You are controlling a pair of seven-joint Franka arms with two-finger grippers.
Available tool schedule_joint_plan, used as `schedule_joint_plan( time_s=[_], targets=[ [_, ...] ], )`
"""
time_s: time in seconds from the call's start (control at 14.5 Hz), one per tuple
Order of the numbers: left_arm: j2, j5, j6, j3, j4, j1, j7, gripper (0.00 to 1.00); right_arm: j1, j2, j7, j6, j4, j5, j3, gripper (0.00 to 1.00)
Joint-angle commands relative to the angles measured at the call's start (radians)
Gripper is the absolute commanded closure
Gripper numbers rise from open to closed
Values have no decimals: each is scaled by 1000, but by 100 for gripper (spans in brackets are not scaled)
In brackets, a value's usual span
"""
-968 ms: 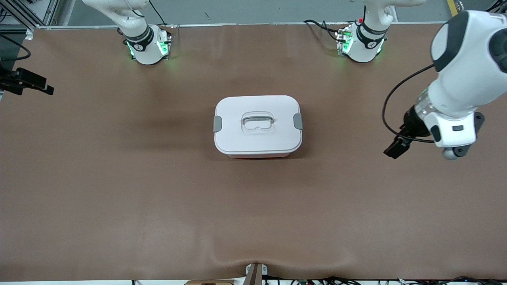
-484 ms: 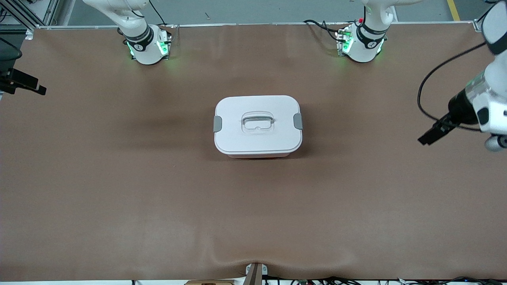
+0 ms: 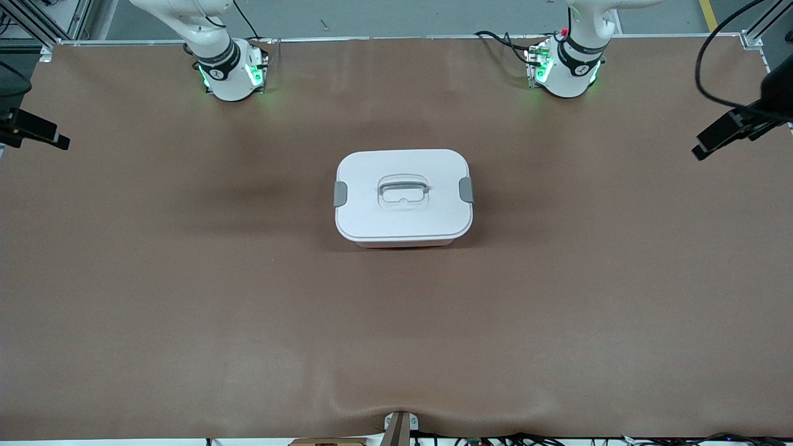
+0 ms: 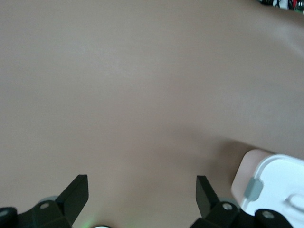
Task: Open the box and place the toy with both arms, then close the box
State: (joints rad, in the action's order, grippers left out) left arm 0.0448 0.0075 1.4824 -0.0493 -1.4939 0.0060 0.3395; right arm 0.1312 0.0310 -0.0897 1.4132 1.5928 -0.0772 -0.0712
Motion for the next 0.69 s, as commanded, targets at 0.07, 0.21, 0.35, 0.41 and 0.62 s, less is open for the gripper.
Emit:
schedule_joint_plan(
  time_s=[0.07,0.21,0.35,0.41,0.62],
  targets=[
    [14,-7,-8,12,-26,-8,-152,0,21,-16,-2,0,1,-4,16,0],
    [7,-6,-8,11,-25,-11,-157,0,18,-19,-2,4,-1,-12,16,0],
    [3,-9,-2,9,-23,-12,-157,0,10,-13,-4,3,1,-10,20,0],
    [-5,-9,-1,9,-23,-11,-162,0,-7,-11,-2,9,-1,-3,25,0],
    [-6,-7,1,3,-22,-12,-174,0,-41,-11,-4,56,-1,4,25,0]
  ],
)
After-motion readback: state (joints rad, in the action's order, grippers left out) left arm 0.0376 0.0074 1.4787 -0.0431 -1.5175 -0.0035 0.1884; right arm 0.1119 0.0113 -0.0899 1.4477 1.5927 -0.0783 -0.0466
